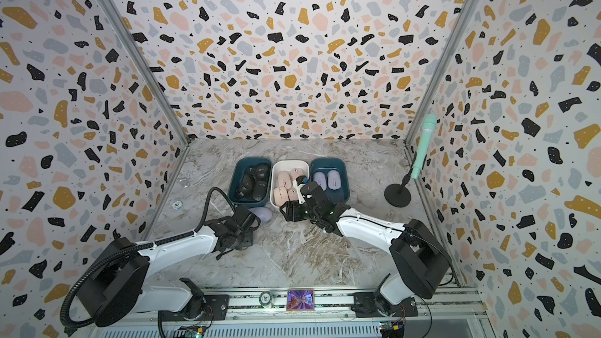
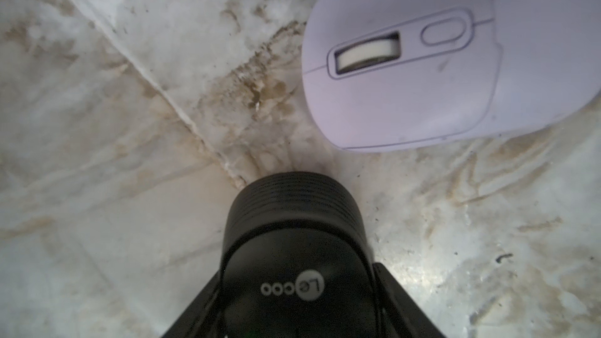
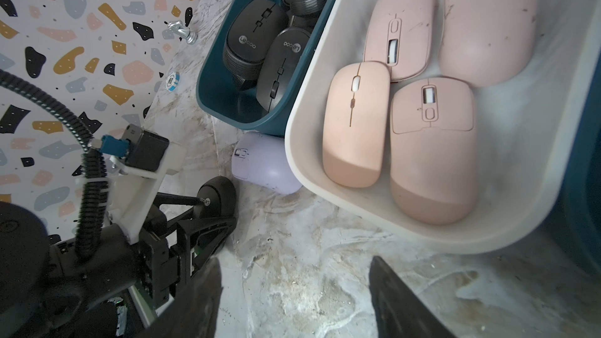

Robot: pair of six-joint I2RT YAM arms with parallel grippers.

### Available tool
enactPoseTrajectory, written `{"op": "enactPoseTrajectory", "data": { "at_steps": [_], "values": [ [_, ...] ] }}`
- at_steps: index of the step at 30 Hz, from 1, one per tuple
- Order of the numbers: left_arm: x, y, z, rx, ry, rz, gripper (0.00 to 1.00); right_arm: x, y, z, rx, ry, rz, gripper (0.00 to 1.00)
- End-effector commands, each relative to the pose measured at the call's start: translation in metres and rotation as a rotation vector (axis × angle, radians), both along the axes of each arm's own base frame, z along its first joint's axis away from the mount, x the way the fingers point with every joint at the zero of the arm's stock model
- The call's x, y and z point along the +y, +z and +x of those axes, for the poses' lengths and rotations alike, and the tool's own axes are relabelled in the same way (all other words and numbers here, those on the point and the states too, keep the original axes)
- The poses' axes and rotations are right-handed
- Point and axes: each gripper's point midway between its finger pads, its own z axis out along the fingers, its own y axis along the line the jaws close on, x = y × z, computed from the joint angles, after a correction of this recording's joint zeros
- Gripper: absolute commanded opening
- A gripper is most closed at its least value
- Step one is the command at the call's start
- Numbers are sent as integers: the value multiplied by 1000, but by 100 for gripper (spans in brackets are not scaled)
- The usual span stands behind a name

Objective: Place the mice by color into the storage box
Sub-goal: Pick up the mouse from the center of the board, then place the mouse in the storage box.

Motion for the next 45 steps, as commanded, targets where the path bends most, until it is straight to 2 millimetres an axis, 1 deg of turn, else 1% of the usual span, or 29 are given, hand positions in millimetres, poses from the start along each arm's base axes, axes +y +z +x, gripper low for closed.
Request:
{"op": "enactPoseTrajectory", "data": {
  "at_steps": [1,4,8,11,15,22,27,31,33,36,40,43,45],
  "values": [
    [-2,-2,-2,24,-2,1,62,1,16,6,-29,-8,17,72],
    [-3,-2,-2,26,-10,-2,59,2,15,6,-25,-9,18,72],
    [-4,-3,-2,29,-16,-3,53,2,17,6,-26,-9,21,72],
    [-4,3,-1,13,-7,-12,51,0,17,5,-28,-10,19,72],
    [-4,24,4,-44,10,-41,50,0,18,5,-28,-15,23,72],
    [-2,69,15,-149,37,-67,50,1,20,5,-28,-13,30,72],
    [-4,109,33,-249,34,-61,50,1,23,5,-32,-12,37,72],
    [-4,143,58,-325,24,-22,52,1,27,5,-41,-9,39,73],
    [-3,153,73,-339,23,-9,52,1,28,5,-44,-9,38,73],
    [-5,169,102,-371,16,-15,52,0,29,5,-48,-11,38,73],
    [-5,181,144,-400,16,-24,53,0,32,6,-57,-15,39,73],
    [-4,186,175,-405,14,-18,52,-1,33,7,-61,-18,39,73],
    [-6,184,194,-401,11,-27,52,-1,32,8,-62,-20,38,73]
  ]
}}
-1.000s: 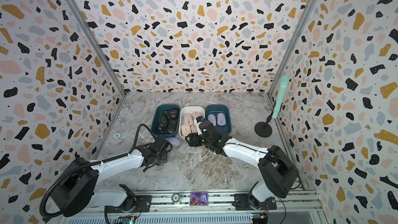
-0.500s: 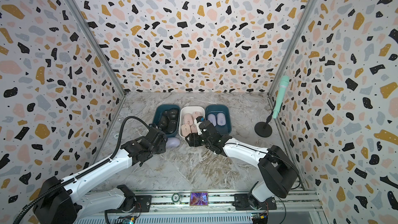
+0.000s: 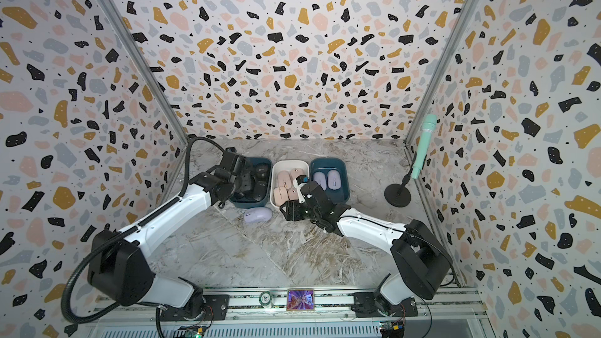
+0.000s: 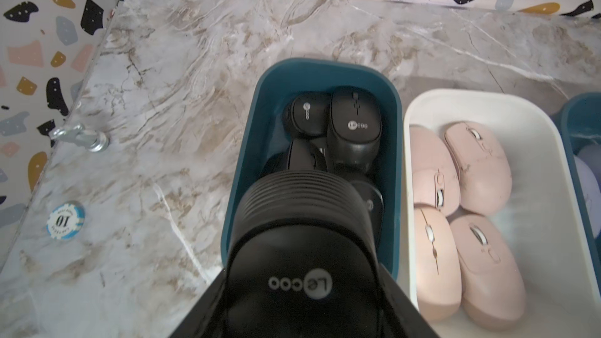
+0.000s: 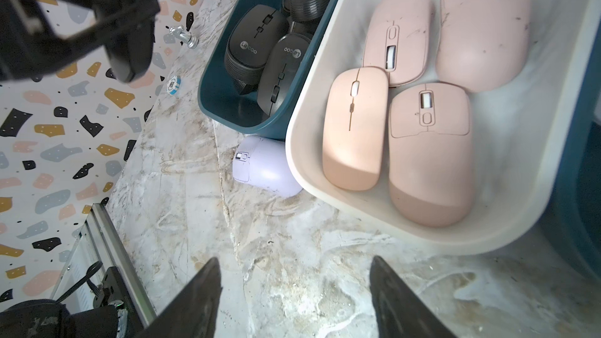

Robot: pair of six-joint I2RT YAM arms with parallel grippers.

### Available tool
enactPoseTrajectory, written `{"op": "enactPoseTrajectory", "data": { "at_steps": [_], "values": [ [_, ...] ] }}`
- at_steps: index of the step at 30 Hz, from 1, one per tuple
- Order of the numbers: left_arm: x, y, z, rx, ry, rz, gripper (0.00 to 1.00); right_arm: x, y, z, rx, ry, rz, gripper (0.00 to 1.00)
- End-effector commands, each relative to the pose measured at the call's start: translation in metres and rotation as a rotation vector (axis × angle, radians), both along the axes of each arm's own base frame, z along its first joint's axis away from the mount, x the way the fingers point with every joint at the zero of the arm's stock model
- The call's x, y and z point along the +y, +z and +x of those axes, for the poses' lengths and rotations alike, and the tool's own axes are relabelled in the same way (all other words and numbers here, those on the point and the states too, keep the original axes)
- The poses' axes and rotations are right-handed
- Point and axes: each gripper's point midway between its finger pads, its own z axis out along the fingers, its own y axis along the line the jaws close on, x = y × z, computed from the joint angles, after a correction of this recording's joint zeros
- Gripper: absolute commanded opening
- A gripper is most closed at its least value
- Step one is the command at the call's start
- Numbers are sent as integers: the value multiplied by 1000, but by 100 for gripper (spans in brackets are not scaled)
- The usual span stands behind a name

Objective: Place the mice by color into the storage box
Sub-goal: Place the mouse in the storage box.

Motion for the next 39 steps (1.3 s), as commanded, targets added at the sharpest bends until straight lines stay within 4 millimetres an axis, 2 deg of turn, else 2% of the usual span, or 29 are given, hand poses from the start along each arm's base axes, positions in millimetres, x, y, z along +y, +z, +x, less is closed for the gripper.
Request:
{"op": "enactPoseTrajectory", "data": {
  "at_steps": [1,7,10,15,21,39],
  "values": [
    [-6,15,35,-51,-47,-11,53,0,30,7,-54,-14,35,73],
    [-8,-2,81,-8,-57,-17,52,-2,33,10,-68,-28,38,73],
    [-10,-14,95,17,-59,-22,52,-4,33,11,-68,-33,34,73],
    [-14,-33,107,54,-66,-21,52,-6,31,11,-63,-36,34,73],
    [-18,-50,109,90,-66,-32,52,-5,31,12,-61,-36,38,73],
    [-11,-97,102,196,-28,-30,54,-8,27,11,-51,-43,31,73]
  ]
}}
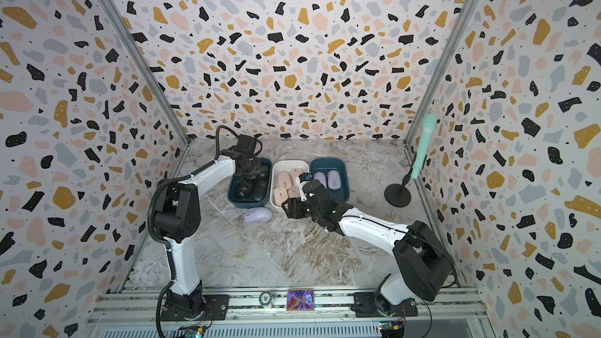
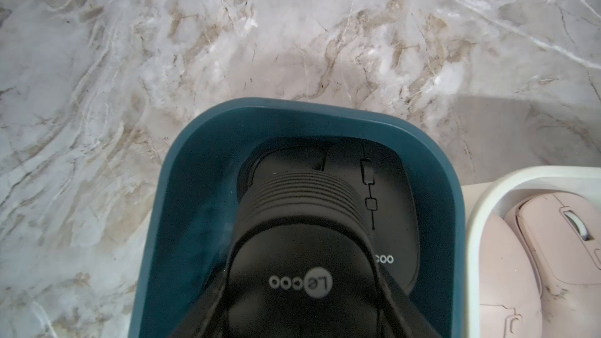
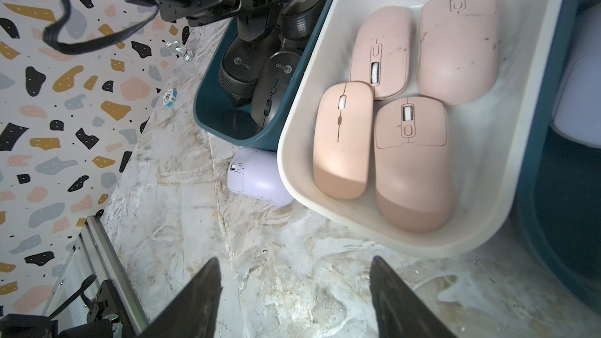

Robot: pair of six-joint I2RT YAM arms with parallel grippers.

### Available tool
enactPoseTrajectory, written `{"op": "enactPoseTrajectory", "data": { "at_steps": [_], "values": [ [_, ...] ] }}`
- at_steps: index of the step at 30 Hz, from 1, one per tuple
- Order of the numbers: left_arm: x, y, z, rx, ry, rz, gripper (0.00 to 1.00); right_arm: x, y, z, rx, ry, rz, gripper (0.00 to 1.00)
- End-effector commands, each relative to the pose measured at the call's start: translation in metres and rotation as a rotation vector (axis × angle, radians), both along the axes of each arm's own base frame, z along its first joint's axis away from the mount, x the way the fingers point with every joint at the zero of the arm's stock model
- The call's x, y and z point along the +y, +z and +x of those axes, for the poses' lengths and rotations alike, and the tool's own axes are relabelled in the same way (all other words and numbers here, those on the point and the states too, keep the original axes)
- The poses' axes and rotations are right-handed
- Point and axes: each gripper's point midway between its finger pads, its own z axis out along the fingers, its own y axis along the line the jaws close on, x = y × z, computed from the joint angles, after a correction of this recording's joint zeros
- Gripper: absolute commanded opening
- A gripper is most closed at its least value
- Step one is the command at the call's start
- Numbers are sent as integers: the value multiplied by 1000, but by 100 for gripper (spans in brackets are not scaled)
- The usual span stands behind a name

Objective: Place the mice by color into the storage box
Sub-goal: Place the mouse in the storage box.

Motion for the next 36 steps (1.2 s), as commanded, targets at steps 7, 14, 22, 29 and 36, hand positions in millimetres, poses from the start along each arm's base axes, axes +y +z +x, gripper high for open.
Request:
{"op": "enactPoseTrajectory", "data": {
  "at_steps": [7,14,22,29,36],
  "values": [
    [8,-7,0,21,29,4,63,-2,20,2,-28,-14,30,73],
    [7,13,4,-31,32,-14,67,-3,19,2,-22,-19,30,73],
    [10,55,3,-117,42,-29,67,-2,17,2,-19,-18,30,73],
    [17,107,-22,-225,63,-84,67,-4,9,-1,-6,-14,11,73],
    [35,111,-103,-260,102,-133,60,5,-1,-8,-50,8,-77,73]
  ]
}}
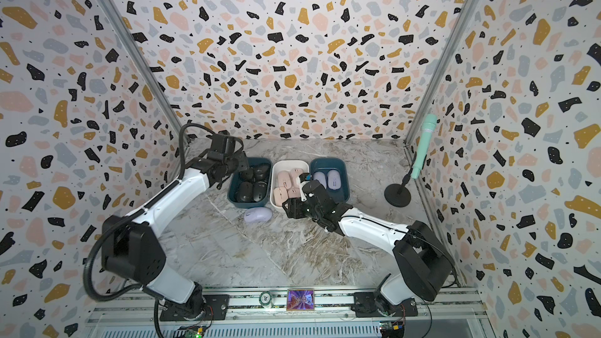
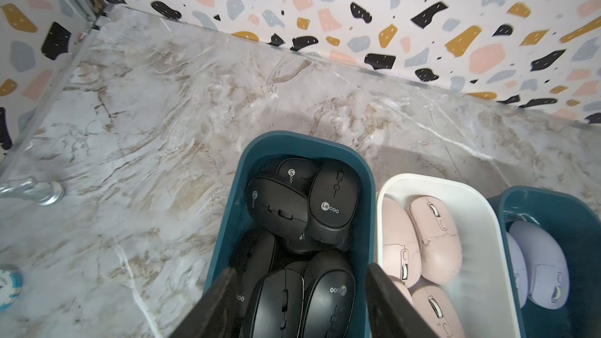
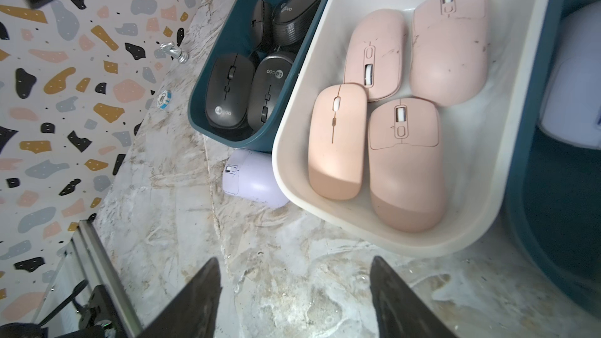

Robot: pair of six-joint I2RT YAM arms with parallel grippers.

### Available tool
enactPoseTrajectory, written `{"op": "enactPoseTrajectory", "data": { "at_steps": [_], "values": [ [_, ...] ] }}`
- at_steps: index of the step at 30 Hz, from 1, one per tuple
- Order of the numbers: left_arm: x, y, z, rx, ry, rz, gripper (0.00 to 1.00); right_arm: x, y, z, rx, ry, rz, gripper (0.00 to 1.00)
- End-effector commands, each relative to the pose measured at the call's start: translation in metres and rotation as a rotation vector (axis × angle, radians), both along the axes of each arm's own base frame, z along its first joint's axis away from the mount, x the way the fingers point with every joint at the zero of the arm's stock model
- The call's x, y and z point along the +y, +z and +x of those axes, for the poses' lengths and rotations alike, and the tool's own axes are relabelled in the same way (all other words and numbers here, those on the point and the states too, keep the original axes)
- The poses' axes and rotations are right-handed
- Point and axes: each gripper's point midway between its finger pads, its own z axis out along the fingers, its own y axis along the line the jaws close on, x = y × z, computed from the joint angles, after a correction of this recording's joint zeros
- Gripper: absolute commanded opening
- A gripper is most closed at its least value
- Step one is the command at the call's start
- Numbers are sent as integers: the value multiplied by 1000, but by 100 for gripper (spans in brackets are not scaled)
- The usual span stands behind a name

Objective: Place the mice by color into the storage box
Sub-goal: Place the mouse in the storage box, then adjust the mouse at the center of the board.

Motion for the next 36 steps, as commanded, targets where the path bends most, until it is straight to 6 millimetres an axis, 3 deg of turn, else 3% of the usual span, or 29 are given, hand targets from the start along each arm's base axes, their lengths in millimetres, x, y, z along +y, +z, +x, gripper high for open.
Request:
{"op": "enactPoseTrajectory", "data": {
  "at_steps": [1,8,13,19,24,36],
  "values": [
    [10,-12,-41,10,42,-13,60,8,0,-6,-45,24,-65,73],
    [34,-61,-137,95,109,-22,59,43,-19,-19,-114,119,-167,69],
    [47,-92,-171,145,142,-24,58,67,-29,-20,-141,154,-163,61],
    [32,-107,-167,166,122,-96,57,87,-37,-12,-186,139,-136,55],
    [35,-125,-165,207,131,-57,56,102,-42,-3,-207,114,-115,49],
    [28,-127,-162,200,92,-71,56,123,-64,21,-193,48,-130,40]
  ]
}}
